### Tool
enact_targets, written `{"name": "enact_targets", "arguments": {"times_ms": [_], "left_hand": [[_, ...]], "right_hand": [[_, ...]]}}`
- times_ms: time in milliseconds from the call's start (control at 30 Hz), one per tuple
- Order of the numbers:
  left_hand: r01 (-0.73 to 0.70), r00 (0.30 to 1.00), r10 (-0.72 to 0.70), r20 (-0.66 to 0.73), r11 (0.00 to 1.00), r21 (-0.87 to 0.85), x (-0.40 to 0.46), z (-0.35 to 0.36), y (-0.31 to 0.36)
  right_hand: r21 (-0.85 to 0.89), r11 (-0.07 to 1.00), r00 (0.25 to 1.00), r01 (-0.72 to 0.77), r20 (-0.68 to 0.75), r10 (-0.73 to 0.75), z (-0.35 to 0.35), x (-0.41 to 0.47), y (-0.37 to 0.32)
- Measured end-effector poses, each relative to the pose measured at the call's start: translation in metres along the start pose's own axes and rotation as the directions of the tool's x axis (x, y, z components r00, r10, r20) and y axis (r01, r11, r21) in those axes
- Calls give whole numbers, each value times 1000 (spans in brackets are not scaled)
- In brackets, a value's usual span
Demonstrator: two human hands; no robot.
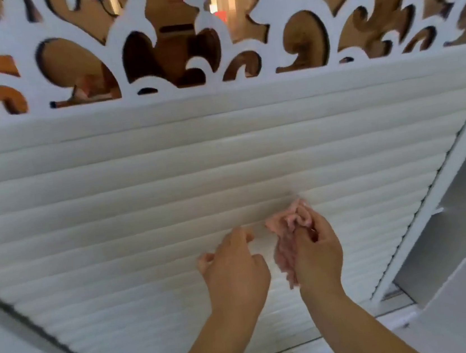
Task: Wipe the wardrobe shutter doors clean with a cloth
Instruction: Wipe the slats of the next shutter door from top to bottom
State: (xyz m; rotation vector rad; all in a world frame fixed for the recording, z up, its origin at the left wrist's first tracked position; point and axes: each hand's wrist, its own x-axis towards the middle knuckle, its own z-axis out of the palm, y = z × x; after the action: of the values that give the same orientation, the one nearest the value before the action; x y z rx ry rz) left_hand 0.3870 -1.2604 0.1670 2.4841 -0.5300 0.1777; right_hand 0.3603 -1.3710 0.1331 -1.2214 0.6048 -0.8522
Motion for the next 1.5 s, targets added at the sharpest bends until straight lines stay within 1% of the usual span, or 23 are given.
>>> {"name": "enact_targets", "arguments": {"times_ms": [67,133,167,233,300,400,467,600,667,700,767,800,833,867,900,933,1000,1067,1200,1300,1400,1433,1500], "left_hand": [[40,999,-40,11,999,34,-10,-29,-1],[88,995,-90,39,995,55,-18,-55,-7],[100,993,-104,55,993,68,-23,-63,-10],[124,988,-132,75,986,110,-30,-81,-21],[145,986,-155,66,980,135,-36,-95,-32],[204,975,-215,53,965,163,-47,-112,-48],[231,966,-247,74,956,178,-51,-123,-51],[226,963,-248,104,957,183,-55,-139,-47],[212,966,-233,109,961,178,-55,-148,-45],[206,968,-228,109,962,179,-55,-152,-45],[205,967,-228,112,962,183,-54,-162,-46],[210,966,-233,114,960,185,-55,-167,-47],[214,964,-239,118,958,192,-55,-171,-49],[217,963,-243,119,955,201,-56,-177,-52],[220,961,-248,122,953,208,-56,-182,-55],[223,958,-254,129,951,215,-57,-187,-57],[225,957,-258,134,950,217,-57,-199,-59],[224,955,-260,141,948,226,-57,-212,-59],[255,950,-285,127,943,213,-59,-238,-57],[320,937,-337,92,934,160,-66,-263,-50],[454,881,-462,102,886,90,-72,-291,-46],[514,847,-514,131,857,35,-75,-301,-44],[645,764,-611,207,723,-247,-85,-320,-42]], "right_hand": [[89,996,998,-17,-57,22,20,-5,-28],[73,997,997,-37,-69,42,42,-6,-41],[4,1000,987,-21,-160,21,53,-8,-45],[84,988,961,-129,-234,145,75,-20,-48],[156,961,971,-228,-35,236,96,-50,-42],[-169,952,936,-255,206,287,105,-83,-43],[-157,954,948,-254,157,278,98,-85,-50],[57,988,988,-142,-46,145,82,-55,-76],[243,951,977,-191,-51,209,89,-33,-81],[239,951,969,-198,-95,226,99,-27,-83],[207,950,965,-233,-72,253,121,-31,-82],[162,954,968,-251,9,252,133,-41,-81],[37,974,963,-223,166,214,143,-53,-79],[-103,970,902,-221,356,243,152,-67,-82],[-226,945,818,-235,479,318,157,-81,-83],[-314,923,779,-225,511,363,161,-94,-82],[-402,894,821,-199,430,376,159,-109,-79],[-384,879,820,-284,378,430,151,-119,-83],[-344,828,756,-442,354,551,134,-145,-104],[-260,807,683,-530,434,588,131,-168,-136],[-186,787,611,-588,535,583,140,-183,-161],[-164,775,587,-610,564,581,144,-188,-169],[-154,745,526,-649,617,585,153,-199,-187]]}}
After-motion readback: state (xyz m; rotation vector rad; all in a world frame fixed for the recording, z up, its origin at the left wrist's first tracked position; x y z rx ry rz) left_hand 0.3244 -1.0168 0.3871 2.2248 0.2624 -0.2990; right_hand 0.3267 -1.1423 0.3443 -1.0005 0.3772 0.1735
